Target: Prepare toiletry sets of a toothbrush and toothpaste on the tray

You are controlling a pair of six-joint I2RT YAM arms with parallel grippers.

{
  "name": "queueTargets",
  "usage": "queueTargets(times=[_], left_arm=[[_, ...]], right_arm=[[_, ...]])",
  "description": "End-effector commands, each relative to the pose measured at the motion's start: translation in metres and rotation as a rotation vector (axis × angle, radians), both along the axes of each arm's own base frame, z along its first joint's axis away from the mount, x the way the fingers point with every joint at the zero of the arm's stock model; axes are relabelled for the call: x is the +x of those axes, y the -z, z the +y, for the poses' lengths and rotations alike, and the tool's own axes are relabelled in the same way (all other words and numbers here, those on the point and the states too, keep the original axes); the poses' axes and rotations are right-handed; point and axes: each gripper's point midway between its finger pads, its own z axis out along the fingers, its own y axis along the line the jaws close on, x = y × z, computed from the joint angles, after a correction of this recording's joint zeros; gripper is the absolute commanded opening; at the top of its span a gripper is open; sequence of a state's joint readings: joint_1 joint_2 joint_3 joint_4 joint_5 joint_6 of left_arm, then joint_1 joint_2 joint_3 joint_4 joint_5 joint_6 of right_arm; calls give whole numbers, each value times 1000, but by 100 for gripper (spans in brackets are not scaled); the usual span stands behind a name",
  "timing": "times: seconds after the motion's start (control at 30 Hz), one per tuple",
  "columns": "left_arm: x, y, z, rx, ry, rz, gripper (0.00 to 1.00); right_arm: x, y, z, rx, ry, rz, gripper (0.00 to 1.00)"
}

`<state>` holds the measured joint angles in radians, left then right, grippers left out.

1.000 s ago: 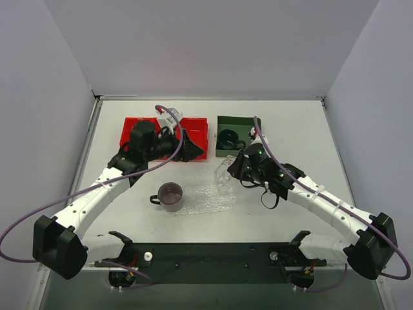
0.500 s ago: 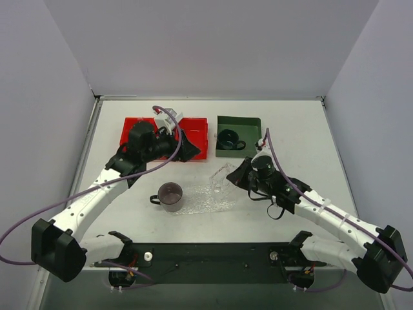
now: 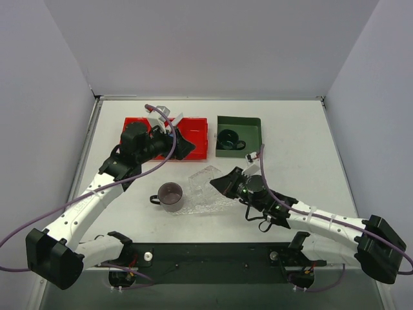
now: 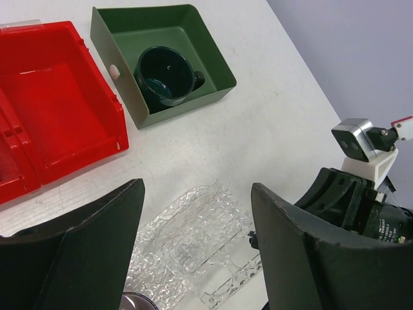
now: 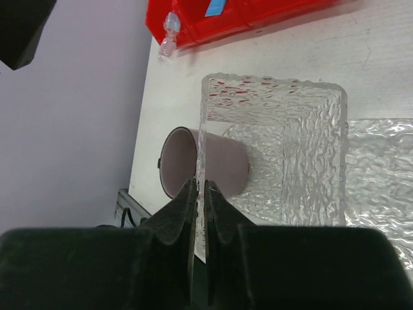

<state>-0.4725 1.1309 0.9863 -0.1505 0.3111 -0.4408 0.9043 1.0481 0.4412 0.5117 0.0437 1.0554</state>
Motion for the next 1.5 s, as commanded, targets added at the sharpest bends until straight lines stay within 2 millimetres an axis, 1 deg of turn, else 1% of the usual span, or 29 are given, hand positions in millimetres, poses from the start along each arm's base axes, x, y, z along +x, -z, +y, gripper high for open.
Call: queueTargets(times=[0.0, 0.13, 0.4, 0.67, 0.83, 1.0, 1.13, 1.4, 1.47], left_arm=[[5, -25, 3, -18, -11, -69, 77], [5, -23, 2, -19, -9, -62, 77], [5, -24, 2, -23, -9, -68, 77], [5, -20, 1, -18, -5, -59, 77], [6, -21, 1, -17, -5, -62, 77], [6, -18, 0, -16, -3, -53, 77], [7, -18, 0, -15, -1, -54, 77], [8, -15, -1, -13, 0, -46, 77], [7, -15, -2, -13, 3, -47, 77]], right_arm=[[12, -40, 9, 148, 66, -128, 0], [12, -32, 9, 147, 73, -124, 0], [11, -24, 12, 140, 76, -121, 0], [5, -11, 13, 143, 77, -96, 0], [3, -8, 16, 138, 73, -90, 0], [1, 0, 14, 122, 76, -68, 0], [-2, 16, 6, 101, 91, -36, 0], [-6, 22, 1, 62, 91, -16, 0], [-8, 26, -2, 31, 86, -2, 7]])
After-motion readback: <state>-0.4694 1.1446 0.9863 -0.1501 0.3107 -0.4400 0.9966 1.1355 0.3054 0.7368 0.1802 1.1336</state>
